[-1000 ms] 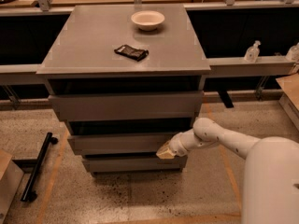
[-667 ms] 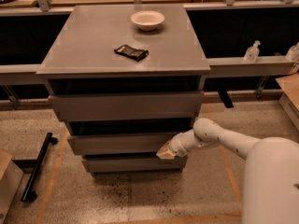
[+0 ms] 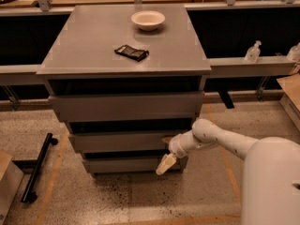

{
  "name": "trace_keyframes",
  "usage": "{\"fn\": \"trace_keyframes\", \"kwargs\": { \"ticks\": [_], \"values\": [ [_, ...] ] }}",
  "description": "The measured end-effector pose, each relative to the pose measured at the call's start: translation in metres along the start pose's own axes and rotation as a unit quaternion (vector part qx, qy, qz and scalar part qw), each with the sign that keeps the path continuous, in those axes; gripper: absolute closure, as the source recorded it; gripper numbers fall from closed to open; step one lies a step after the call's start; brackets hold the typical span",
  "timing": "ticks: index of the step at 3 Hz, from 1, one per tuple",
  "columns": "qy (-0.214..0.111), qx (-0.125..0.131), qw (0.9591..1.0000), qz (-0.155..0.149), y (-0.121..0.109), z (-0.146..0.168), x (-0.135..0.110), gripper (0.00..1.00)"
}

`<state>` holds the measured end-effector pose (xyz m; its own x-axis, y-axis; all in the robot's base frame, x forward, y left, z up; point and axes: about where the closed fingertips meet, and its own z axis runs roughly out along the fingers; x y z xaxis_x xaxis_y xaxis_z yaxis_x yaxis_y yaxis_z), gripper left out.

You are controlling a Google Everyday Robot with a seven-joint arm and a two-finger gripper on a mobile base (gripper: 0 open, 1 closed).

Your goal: Close middle drawer

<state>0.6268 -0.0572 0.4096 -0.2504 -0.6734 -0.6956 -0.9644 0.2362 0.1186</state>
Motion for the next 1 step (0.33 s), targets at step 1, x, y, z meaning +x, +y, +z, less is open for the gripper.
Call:
{"fn": "trace_keyframes", "kwargs": {
  "ticks": [1],
  "values": [
    [0.000,0.000,1.0000,0.000,0.0001,0.0001,0.0000,0.00]
  ]
}}
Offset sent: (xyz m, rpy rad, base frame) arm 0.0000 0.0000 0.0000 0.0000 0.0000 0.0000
